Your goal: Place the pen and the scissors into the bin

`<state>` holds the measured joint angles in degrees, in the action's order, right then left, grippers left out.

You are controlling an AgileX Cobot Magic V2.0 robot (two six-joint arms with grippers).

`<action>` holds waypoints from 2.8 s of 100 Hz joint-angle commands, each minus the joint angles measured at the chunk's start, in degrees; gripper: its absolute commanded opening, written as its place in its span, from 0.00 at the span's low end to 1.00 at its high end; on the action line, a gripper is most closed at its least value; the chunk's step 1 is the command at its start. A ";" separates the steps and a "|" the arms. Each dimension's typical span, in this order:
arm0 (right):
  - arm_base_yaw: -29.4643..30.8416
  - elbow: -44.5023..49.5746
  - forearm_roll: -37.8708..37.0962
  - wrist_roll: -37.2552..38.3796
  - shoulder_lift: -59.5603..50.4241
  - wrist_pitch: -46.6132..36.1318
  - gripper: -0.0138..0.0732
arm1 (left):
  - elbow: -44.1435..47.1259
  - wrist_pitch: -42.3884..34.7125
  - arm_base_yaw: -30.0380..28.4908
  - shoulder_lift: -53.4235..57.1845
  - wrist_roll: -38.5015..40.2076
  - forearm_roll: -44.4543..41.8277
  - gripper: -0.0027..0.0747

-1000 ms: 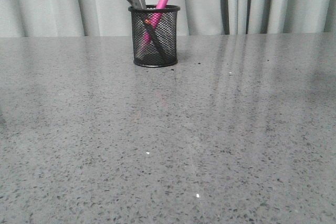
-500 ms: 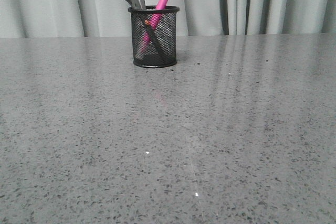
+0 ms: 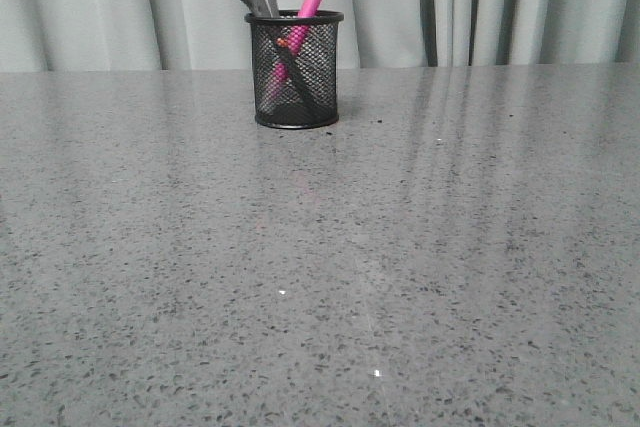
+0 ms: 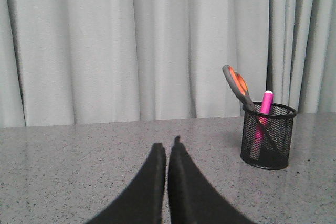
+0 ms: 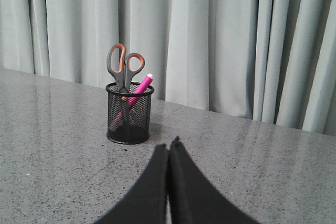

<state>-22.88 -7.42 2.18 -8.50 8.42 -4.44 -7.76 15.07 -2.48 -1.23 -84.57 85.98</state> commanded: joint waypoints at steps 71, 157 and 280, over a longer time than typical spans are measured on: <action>0.45 -1.45 0.18 -0.36 0.39 -4.50 0.09 | -1.36 -1.97 -0.18 -0.59 7.34 -5.88 0.01; 0.45 -1.45 0.18 -0.36 0.39 -4.50 0.09 | 10.40 -16.16 3.24 3.35 77.72 -82.74 0.01; 19.29 5.80 -0.37 2.31 0.28 -0.19 0.09 | 10.40 -16.28 3.13 3.35 77.72 -82.74 0.01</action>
<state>-7.13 -1.48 0.91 -6.35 8.42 -0.86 0.15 2.69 0.31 0.18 -7.47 3.00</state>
